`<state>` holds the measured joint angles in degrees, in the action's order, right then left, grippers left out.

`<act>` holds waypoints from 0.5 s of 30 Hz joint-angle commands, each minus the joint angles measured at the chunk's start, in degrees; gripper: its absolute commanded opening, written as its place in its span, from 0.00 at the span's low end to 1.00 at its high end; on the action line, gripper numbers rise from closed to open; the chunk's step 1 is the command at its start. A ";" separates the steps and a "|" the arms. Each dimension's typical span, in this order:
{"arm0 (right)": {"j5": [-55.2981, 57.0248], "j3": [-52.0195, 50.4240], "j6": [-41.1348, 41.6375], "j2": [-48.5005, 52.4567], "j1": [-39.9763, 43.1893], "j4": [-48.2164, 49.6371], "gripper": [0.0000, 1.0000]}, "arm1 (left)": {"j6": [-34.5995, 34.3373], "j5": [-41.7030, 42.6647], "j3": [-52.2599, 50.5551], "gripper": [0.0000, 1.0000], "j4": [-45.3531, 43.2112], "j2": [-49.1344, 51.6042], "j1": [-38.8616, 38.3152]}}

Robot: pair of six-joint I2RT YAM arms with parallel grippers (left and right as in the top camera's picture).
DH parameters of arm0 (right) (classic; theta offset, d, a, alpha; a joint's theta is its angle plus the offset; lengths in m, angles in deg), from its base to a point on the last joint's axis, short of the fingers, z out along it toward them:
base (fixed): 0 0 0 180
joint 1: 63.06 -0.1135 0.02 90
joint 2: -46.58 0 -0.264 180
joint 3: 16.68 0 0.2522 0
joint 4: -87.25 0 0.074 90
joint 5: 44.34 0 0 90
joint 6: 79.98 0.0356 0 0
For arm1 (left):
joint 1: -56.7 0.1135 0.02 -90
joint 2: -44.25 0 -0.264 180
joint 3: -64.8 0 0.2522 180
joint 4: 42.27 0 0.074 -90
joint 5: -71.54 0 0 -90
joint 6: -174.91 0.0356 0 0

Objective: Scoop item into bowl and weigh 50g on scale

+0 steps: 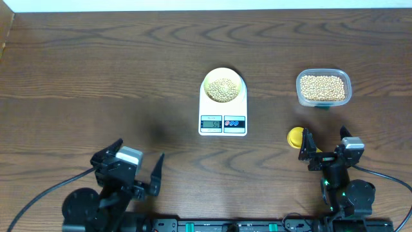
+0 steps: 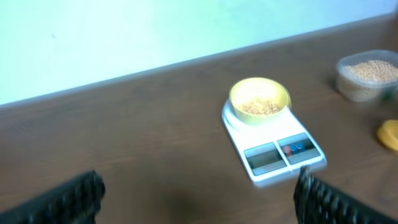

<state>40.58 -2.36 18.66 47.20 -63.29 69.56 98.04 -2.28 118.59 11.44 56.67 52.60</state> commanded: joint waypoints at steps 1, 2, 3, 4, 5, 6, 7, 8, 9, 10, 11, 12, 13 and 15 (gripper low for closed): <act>0.48 -0.24 -0.57 -0.33 -0.61 -0.09 0.99 | -3.76 -1.38 -9.35 0.99 -10.34 -4.85 0.92; 0.48 -0.24 -0.57 -0.33 -0.61 -0.09 0.99 | -4.94 -2.25 -11.58 0.99 -13.53 -5.57 0.92; 0.48 -0.24 -0.57 -0.35 -0.61 -0.09 0.99 | -6.69 -3.54 -14.21 0.99 -17.20 -6.21 0.92; 0.48 -0.24 -0.59 -0.35 -0.61 -0.09 0.99 | -7.96 -4.39 -16.15 0.99 -19.93 -6.51 0.92; 0.48 -0.24 -0.57 -0.33 -0.61 -0.09 0.99 | -9.22 -5.38 -18.21 0.99 -22.77 -6.71 0.92; 0.48 -0.24 -0.57 -0.33 -0.61 -0.09 0.99 | -10.12 -5.92 -19.41 0.99 -24.41 -6.84 0.92; 0.48 -0.24 -0.57 -0.33 -0.61 -0.09 0.99 | -11.56 -7.02 -21.00 0.99 -26.16 -7.08 0.92; 0.48 -0.24 -0.57 -0.33 -0.61 -0.09 0.99 | -12.31 -7.78 -22.43 0.99 -27.74 -7.52 0.92; 0.48 -0.24 -0.57 -0.35 -0.61 -0.09 0.99 | -12.85 -8.24 -23.67 0.99 -29.05 -8.11 0.92; 0.48 -0.24 -0.57 -0.33 -0.61 -0.09 0.99 | -12.85 -8.31 -24.81 0.99 -30.32 -8.90 0.92; 0.48 -0.24 -0.57 -0.35 -0.61 -0.09 0.99 | -12.85 -8.26 -25.68 0.99 -31.78 -9.75 0.92; 0.48 -0.24 -0.57 -0.33 -0.61 -0.09 0.99 | -12.87 -8.00 -26.10 0.99 -32.59 -10.36 0.92; 0.48 -0.24 -0.57 -0.33 -0.61 -0.09 0.99 | -13.05 -7.85 -26.29 0.99 -33.05 -10.80 0.92; 0.48 -0.24 -0.57 -0.33 -0.61 -0.09 0.99 | -13.05 -7.87 -26.36 0.99 -33.68 -10.82 0.92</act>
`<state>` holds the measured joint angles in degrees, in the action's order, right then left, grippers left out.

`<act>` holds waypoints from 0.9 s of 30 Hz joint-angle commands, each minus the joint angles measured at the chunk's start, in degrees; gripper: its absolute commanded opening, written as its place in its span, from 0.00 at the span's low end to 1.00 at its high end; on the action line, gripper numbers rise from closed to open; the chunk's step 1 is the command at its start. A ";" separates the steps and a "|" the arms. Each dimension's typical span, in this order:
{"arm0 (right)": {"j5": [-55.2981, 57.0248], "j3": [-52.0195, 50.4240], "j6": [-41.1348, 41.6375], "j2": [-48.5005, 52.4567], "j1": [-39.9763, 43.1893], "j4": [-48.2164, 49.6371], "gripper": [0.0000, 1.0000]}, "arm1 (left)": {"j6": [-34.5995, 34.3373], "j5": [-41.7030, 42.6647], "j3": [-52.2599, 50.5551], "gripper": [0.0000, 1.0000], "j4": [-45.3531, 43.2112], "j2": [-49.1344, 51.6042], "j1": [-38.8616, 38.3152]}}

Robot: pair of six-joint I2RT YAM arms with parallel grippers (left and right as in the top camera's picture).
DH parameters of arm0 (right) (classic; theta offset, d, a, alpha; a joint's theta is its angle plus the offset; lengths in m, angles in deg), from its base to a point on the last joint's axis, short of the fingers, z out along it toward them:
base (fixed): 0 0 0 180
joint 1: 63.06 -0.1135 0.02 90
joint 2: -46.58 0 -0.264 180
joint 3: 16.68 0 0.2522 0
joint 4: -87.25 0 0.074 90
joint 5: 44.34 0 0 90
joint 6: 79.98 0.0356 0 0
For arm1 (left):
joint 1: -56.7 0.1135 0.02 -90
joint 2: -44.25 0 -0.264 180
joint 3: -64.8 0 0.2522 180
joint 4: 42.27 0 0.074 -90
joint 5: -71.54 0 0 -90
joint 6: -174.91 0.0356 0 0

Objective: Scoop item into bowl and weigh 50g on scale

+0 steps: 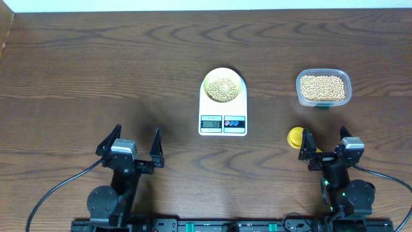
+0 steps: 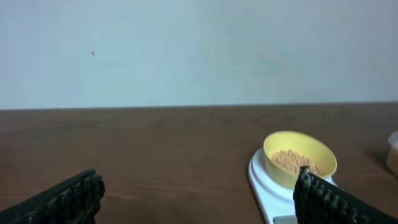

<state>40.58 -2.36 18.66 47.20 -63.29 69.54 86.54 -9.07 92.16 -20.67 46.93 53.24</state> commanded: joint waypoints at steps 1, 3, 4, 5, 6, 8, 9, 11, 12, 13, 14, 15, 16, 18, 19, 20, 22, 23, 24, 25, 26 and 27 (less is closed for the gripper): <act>0.48 -0.24 -0.57 -0.33 -0.61 -0.07 0.99 | -1.53 -1.07 -0.22 0.99 -2.21 -1.09 0.24; 0.48 -0.24 -0.57 -0.33 -0.61 -0.07 0.99 | -1.51 -1.14 -2.34 0.99 -6.10 -1.09 0.24; 0.46 -0.24 -0.57 -0.33 -0.61 -0.07 0.99 | -1.51 -1.14 -3.30 0.99 -8.26 -1.14 0.24; 0.48 -0.24 -0.57 -0.33 -0.61 -0.07 0.99 | -1.51 -1.11 -4.66 0.99 -11.08 -1.44 0.24; 0.46 -0.24 -0.57 -0.35 -0.61 -0.07 0.99 | -1.51 -1.11 -5.46 1.00 -12.41 -1.77 0.24; 0.48 -0.24 -0.57 -0.33 -0.61 -0.07 0.99 | -1.49 -1.18 -7.52 0.99 -14.69 -2.62 0.24; 0.46 -0.24 -0.57 -0.33 -0.61 -0.07 0.99 | -1.49 -1.57 -8.17 1.00 -15.10 -2.60 0.24; 0.48 -0.24 -0.57 -0.33 -0.61 -0.07 0.99 | -1.51 -1.90 -9.16 0.99 -14.97 -2.60 0.24; 0.48 -0.24 -0.57 -0.33 -0.61 -0.07 0.99 | -1.51 -2.40 -9.84 0.99 -15.02 -2.60 0.24; 0.48 -0.24 -0.57 -0.35 -0.61 -0.07 0.99 | -1.49 -2.82 -10.54 0.99 -15.15 -2.62 0.24; 0.48 -0.24 -0.57 -0.35 -0.61 -0.07 0.99 | -1.49 -3.32 -10.99 0.99 -15.32 -2.62 0.24; 0.48 -0.24 -0.57 -0.35 -0.61 -0.07 0.99 | -1.51 -4.17 -11.96 0.99 -16.00 -2.62 0.24; 0.48 -0.24 -0.57 -0.33 -0.61 -0.07 0.99 | -1.49 -4.70 -13.14 0.99 -17.38 -2.62 0.24; 0.48 -0.24 -0.57 -0.33 -0.61 -0.07 0.99 | -1.51 -5.49 -13.38 0.99 -17.35 -2.62 0.24; 0.48 -0.24 -0.59 -0.35 -0.61 -0.07 0.99 | -1.46 -6.05 -13.38 1.00 -17.33 -2.62 0.24; 0.48 -0.24 -0.57 -0.33 -0.61 -0.07 0.99 | -1.44 -6.73 -13.38 1.00 -17.31 -2.62 0.24; 0.46 -0.24 -0.57 -0.33 -0.61 -0.07 0.99 | -0.22 -8.63 -13.38 1.00 -17.11 -2.62 0.24; 0.48 -0.24 -0.57 -0.33 -0.61 -0.07 0.99 | 0.76 -8.61 -13.38 0.99 -16.90 -2.62 0.24; 0.48 -0.24 -0.57 -0.33 -0.61 -0.07 0.99 | 1.77 -8.59 -13.38 0.99 -16.02 -2.62 0.24; 0.48 -0.24 -0.57 -0.35 -0.61 -0.07 0.99 | 1.75 -8.59 -13.40 1.00 -13.94 -2.62 0.24; 0.48 -0.24 -0.57 -0.33 -0.61 -0.07 0.99 | 1.70 -8.52 -13.40 0.99 -12.04 -2.62 0.24; 0.46 -0.24 -0.57 -0.33 -0.61 -0.07 0.99 | 1.70 -8.31 -13.38 1.00 -9.88 -2.62 0.24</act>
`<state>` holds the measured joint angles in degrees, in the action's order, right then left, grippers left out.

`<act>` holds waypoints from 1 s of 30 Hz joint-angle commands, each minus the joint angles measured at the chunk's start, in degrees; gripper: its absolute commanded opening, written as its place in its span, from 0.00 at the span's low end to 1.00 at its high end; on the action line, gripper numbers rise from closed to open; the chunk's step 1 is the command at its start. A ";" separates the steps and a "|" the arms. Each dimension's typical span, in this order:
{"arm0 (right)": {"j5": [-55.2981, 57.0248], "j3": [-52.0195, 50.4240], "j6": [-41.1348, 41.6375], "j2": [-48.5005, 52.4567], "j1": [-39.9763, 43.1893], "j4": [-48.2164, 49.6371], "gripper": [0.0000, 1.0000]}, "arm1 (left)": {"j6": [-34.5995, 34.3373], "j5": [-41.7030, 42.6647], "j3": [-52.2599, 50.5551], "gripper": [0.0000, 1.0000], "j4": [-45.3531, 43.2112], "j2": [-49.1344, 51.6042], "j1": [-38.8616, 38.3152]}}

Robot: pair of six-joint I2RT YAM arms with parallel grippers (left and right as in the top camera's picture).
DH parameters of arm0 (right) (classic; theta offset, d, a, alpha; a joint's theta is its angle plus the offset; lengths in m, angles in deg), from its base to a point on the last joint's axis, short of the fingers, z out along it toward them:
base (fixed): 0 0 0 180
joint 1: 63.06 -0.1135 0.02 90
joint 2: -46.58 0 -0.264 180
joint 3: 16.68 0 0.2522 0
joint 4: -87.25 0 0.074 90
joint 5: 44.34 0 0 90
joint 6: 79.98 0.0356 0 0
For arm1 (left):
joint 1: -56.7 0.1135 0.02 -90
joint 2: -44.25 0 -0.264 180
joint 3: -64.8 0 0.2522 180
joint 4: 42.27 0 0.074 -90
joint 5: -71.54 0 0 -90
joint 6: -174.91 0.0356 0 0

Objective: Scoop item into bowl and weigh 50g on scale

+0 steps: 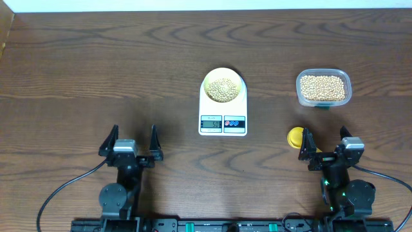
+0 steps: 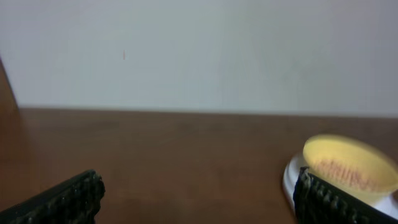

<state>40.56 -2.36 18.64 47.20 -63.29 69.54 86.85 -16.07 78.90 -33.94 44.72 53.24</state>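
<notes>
A yellow bowl (image 1: pixel 223 87) holding beige beans sits on the white scale (image 1: pixel 223 119) at the table's middle; the bowl (image 2: pixel 349 168) also shows blurred at the right of the left wrist view. A clear tub of beans (image 1: pixel 323 87) stands at the back right. The yellow scoop (image 1: pixel 295 136) lies on the table by my right gripper (image 1: pixel 324 148), which stands open near the front edge. My left gripper (image 1: pixel 131 140) stands open and empty at the front left, its fingers (image 2: pixel 68 198) wide apart.
The scale's display (image 1: pixel 212 122) shows digits too small to read. A pale wall (image 2: pixel 199 50) rises behind the table's far edge. Black cables (image 1: pixel 64 190) run along the front edge by both arm bases.
My left gripper has turned a little to the left, so the bowl now sits farther right in its view. The right arm, scoop, bowl and tub have not moved.
At first my left gripper stood open, angled toward the scale from the front left. Then it faced straight back over the table. Now it points a little farther left, still open. The right gripper stayed open beside the scoop throughout.
</notes>
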 commanded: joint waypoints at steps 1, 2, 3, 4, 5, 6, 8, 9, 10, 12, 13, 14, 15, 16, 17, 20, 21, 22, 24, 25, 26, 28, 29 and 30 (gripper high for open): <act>0.50 -0.24 -0.55 -0.33 -0.61 -0.07 0.99 | 1.42 -0.87 -0.11 0.99 5.81 -0.44 0.24; 0.50 -0.24 -0.55 -0.33 -0.61 -0.07 0.99 | 1.42 -0.63 -0.11 1.00 7.58 -0.44 0.24; 0.50 -0.24 -0.55 -0.33 -0.61 -0.07 0.99 | 1.38 -0.26 -0.11 1.00 9.77 -0.44 0.24; 0.50 -0.24 -0.55 -0.33 -0.61 -0.07 0.99 | 1.20 -0.22 -0.11 1.00 9.57 -0.42 0.24; 0.50 -0.24 -0.55 -0.33 -0.61 -0.07 0.99 | 1.22 -0.24 -0.13 1.00 9.51 -0.44 0.24; 0.50 -0.24 -0.55 -0.35 -0.61 -0.07 0.99 | 1.22 -0.35 -0.13 0.99 9.53 -0.44 0.24; 0.50 -0.24 -0.55 -0.35 -0.61 -0.07 0.99 | 1.22 -0.85 -0.13 1.00 9.62 -0.44 0.24; 0.48 -0.24 -0.55 -0.33 -0.61 -0.07 0.99 | 1.22 -1.05 -0.13 1.00 9.66 -0.44 0.24; 0.48 -0.24 -0.55 -0.33 -0.61 -0.07 0.99 | 1.22 -1.18 -0.13 1.00 9.68 -0.44 0.24; 0.50 -0.24 -0.55 -0.33 -0.61 -0.07 0.99 | 1.16 -1.18 -0.13 1.00 9.70 -0.44 0.24; 0.50 -0.24 -0.55 -0.35 -0.61 -0.07 0.99 | 0.72 -1.20 -0.13 0.99 9.70 -0.44 0.24; 0.50 -0.24 -0.55 -0.35 -0.61 -0.07 0.99 | 0.66 -1.18 -0.13 1.00 9.70 -0.44 0.24; 0.50 -0.24 -0.55 -0.33 -0.61 -0.07 0.99 | 0.55 -1.16 -0.13 1.00 9.70 -0.44 0.24; 0.50 -0.24 -0.55 -0.33 -0.61 -0.07 0.99 | 0.55 -1.14 -0.13 1.00 9.70 -0.44 0.24; 0.50 -0.24 -0.55 -0.33 -0.61 -0.07 0.99 | 0.57 -1.14 -0.13 1.00 9.70 -0.44 0.24; 0.50 -0.24 -0.55 -0.35 -0.61 -0.07 0.99 | 0.81 -1.20 -0.13 1.00 9.73 -0.44 0.26; 0.50 -0.24 -0.55 -0.33 -0.61 -0.07 0.99 | 0.83 -1.53 -0.13 1.00 9.73 -0.44 0.31; 0.50 -0.24 -0.55 -0.35 -0.61 -0.07 0.99 | 0.83 -1.77 -0.13 0.99 9.70 -0.44 0.31; 0.50 -0.24 -0.55 -0.33 -0.61 -0.07 0.99 | 0.81 -1.79 -0.13 1.00 9.70 -0.44 0.31; 0.50 -0.24 -0.55 -0.33 -0.61 -0.07 0.99 | 0.81 -1.77 -0.13 1.00 9.70 -0.44 0.31; 0.50 -0.24 -0.55 -0.33 -0.61 -0.07 0.99 | 0.79 -1.75 -0.13 1.00 9.70 -0.44 0.31; 0.50 -0.24 -0.55 -0.33 -0.61 -0.07 0.99 | 0.76 -1.51 -0.13 1.00 9.68 -0.44 0.28; 0.50 -0.24 -0.55 -0.33 -0.61 -0.07 0.99 | 0.79 -1.55 -0.13 1.00 9.68 -0.44 0.28; 0.50 -0.24 -0.55 -0.33 -0.61 -0.07 0.99 | 0.79 -1.57 -0.13 1.00 9.66 -0.44 0.31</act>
